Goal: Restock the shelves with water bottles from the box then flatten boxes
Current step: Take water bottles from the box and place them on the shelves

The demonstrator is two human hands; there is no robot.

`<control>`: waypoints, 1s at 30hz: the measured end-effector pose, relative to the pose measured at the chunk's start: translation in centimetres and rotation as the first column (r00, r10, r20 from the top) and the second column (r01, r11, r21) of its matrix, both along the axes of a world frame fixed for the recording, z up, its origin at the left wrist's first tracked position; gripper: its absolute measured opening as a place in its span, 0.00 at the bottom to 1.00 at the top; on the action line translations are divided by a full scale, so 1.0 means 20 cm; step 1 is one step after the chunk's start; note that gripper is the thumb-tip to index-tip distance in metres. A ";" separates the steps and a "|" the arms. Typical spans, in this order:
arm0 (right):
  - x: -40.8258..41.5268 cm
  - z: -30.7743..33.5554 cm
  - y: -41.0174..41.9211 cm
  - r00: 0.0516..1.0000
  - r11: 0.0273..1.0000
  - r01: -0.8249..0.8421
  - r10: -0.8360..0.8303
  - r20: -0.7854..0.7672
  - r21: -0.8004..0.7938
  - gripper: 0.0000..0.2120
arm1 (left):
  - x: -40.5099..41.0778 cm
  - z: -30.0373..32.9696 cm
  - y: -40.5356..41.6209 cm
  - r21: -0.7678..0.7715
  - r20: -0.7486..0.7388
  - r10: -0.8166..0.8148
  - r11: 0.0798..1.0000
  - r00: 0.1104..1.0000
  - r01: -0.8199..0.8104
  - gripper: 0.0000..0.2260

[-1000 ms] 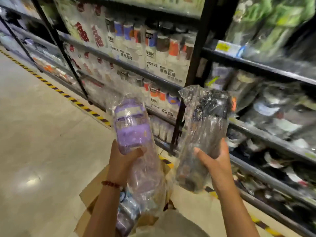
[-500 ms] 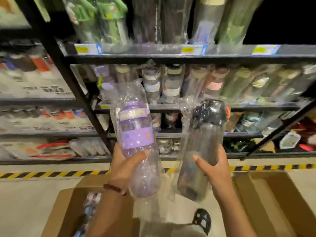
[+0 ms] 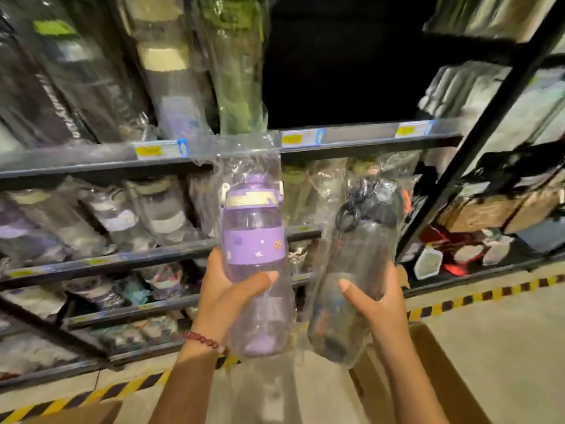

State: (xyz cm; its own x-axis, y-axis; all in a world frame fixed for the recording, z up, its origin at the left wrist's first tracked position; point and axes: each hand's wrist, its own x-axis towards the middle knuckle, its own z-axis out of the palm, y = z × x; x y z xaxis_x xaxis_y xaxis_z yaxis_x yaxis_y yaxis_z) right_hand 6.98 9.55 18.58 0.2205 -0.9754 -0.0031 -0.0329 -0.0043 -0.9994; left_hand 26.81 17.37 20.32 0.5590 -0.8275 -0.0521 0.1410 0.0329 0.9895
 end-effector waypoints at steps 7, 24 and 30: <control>-0.12 0.01 -0.33 0.999 0.999 0.049 -0.049 0.014 -0.003 0.35 | -0.13 0.09 -0.39 -0.037 0.073 -0.072 0.997 0.995 0.075 0.36; 0.10 0.50 -1.44 0.991 0.996 0.046 -0.035 0.130 -0.082 0.22 | 0.11 0.49 -1.51 -0.145 0.080 -0.107 0.982 0.991 0.118 0.34; 0.15 0.57 -1.71 0.971 0.998 -0.010 -0.004 0.240 0.056 0.24 | 0.14 0.61 -1.73 -0.162 0.069 -0.097 0.981 0.993 0.107 0.33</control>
State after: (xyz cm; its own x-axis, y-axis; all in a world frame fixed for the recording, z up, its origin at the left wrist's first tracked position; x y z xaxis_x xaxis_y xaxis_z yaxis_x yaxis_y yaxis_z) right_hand 9.98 -24.74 30.06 0.2247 -0.9744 -0.0046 0.2074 0.0524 -0.9769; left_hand 29.64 -17.19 32.42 0.4692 -0.8747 0.1216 0.0920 0.1854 0.9783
